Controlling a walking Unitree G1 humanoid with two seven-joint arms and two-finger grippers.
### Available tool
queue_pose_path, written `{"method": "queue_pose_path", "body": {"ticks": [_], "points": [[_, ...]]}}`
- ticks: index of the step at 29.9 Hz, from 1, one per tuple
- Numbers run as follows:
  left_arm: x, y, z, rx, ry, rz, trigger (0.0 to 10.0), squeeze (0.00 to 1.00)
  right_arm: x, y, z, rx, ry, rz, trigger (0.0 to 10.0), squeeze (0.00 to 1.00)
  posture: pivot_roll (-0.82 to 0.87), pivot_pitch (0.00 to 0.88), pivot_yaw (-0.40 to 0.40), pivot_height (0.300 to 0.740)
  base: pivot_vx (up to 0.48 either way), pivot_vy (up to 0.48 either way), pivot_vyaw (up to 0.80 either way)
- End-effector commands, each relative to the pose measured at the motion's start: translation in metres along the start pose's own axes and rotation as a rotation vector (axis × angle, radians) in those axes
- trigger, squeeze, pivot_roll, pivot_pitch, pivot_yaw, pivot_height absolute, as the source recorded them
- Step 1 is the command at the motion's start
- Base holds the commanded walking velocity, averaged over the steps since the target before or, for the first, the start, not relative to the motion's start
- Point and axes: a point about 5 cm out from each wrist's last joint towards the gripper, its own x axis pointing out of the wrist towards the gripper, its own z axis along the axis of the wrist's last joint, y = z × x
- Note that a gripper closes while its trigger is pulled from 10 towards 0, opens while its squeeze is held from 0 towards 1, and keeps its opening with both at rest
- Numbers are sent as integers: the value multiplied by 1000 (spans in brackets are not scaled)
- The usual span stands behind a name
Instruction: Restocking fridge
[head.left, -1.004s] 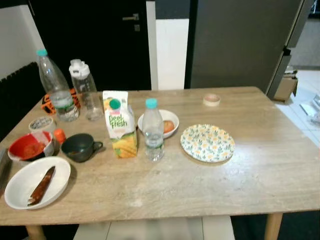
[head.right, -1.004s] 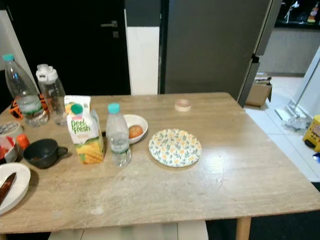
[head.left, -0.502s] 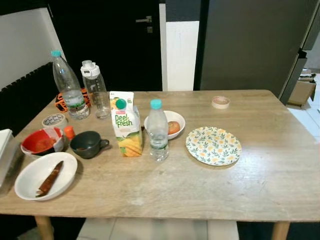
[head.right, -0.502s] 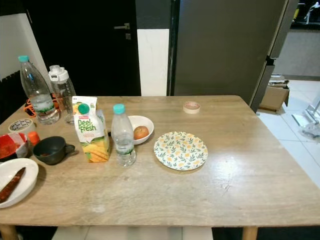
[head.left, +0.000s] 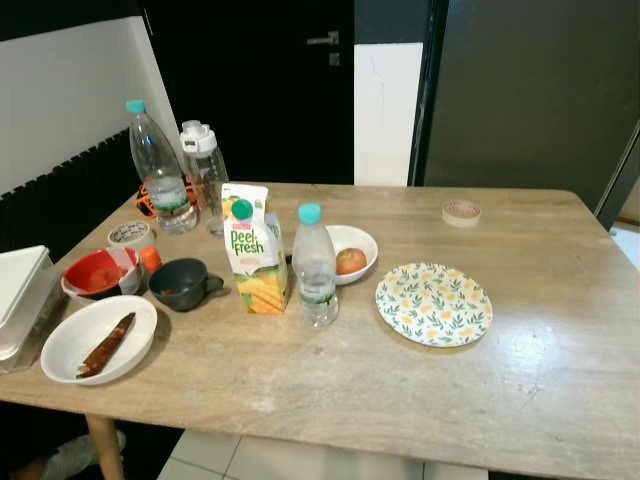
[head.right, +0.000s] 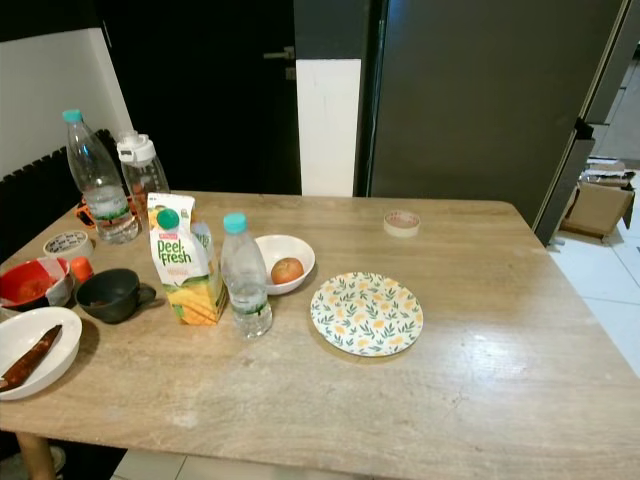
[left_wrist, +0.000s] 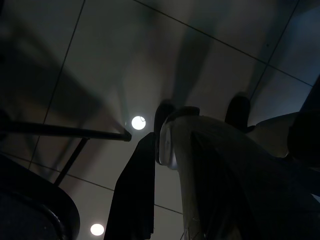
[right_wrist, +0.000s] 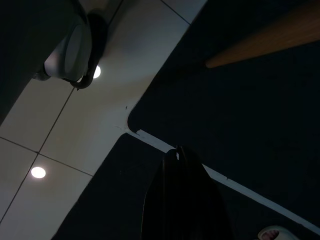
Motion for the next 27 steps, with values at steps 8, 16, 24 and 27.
{"method": "queue_pose_path", "body": {"ticks": [8, 16, 24, 27], "points": [[-3, 13, 3, -28, -20, 68, 10000, 0, 0, 5, 0, -4, 2, 17, 10000, 0, -66, 0, 33, 740, 0, -386, 0], [-4, 20, 3, -42, -20, 111, 10000, 0, 0, 5, -1, -6, 4, 19, 10000, 0, -65, 0, 34, 740, 0, 0, 0], [-7, 33, 10, -151, -72, 183, 10000, 0, 0, 5, -1, -16, 4, 24, 10000, 0, -64, 0, 25, 740, 0, 0, 0], [-9, 44, 18, -241, -122, 227, 10000, 0, 0, 4, -2, -20, 5, 25, 10000, 0, -65, 0, 20, 740, 0, 0, 0]]}}
